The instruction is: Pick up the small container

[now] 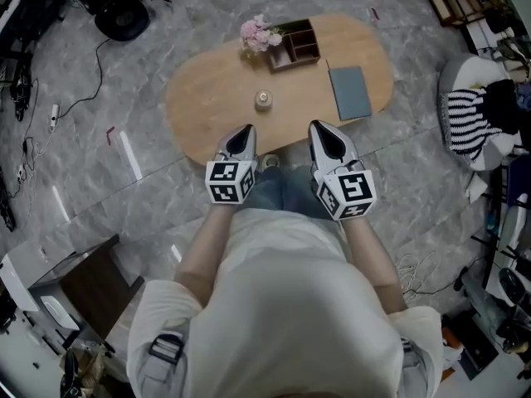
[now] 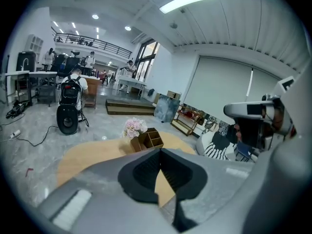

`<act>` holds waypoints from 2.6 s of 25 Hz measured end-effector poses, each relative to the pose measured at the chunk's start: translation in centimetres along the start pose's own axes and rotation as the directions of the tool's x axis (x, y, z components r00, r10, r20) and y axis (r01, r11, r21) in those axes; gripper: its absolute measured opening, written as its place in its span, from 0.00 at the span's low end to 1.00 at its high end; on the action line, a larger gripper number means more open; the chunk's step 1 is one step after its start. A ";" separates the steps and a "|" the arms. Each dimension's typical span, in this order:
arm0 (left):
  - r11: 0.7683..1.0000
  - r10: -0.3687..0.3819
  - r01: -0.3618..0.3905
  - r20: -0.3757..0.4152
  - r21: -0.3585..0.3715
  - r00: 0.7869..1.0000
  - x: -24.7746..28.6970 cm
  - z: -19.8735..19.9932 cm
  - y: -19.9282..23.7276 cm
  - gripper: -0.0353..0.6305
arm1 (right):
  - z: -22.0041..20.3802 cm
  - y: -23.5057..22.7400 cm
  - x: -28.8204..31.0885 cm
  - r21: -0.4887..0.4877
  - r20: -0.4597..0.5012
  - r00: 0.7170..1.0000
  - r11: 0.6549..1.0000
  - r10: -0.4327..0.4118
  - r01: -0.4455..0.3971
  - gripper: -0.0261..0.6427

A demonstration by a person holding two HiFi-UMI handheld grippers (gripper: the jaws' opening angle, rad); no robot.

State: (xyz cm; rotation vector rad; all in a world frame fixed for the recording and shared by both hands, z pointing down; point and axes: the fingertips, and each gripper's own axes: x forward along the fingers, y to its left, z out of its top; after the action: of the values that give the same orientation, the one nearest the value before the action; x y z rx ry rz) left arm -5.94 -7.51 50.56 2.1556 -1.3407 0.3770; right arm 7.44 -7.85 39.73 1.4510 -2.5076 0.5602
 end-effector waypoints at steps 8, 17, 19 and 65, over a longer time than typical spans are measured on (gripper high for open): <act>0.999 0.032 -0.034 -0.050 -0.034 0.998 3.9 -3.5 1.6 0.06 | -2.6 -1.4 3.2 -0.007 -0.092 0.993 0.997 0.075 -0.076 0.04; 0.999 0.037 -0.039 -0.074 -0.029 0.997 9.8 -7.7 4.4 0.06 | -6.7 -4.0 6.9 0.016 -0.135 0.987 0.996 0.087 -0.086 0.04; 1.000 0.028 -0.029 -0.078 -0.011 0.997 11.2 -8.8 4.7 0.12 | -8.3 -4.3 7.7 0.021 -0.151 0.983 0.995 0.102 -0.100 0.04; 0.934 0.107 -0.063 -0.108 0.352 0.988 28.9 -18.0 10.6 0.57 | -23.7 -8.8 14.6 0.256 -0.240 0.969 0.967 0.056 0.008 0.04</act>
State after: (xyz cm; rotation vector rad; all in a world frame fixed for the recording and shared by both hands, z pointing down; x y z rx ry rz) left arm -1.10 -21.36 83.03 2.3119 -1.3811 0.8271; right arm 7.15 -13.54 68.34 1.3344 -2.3267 1.0331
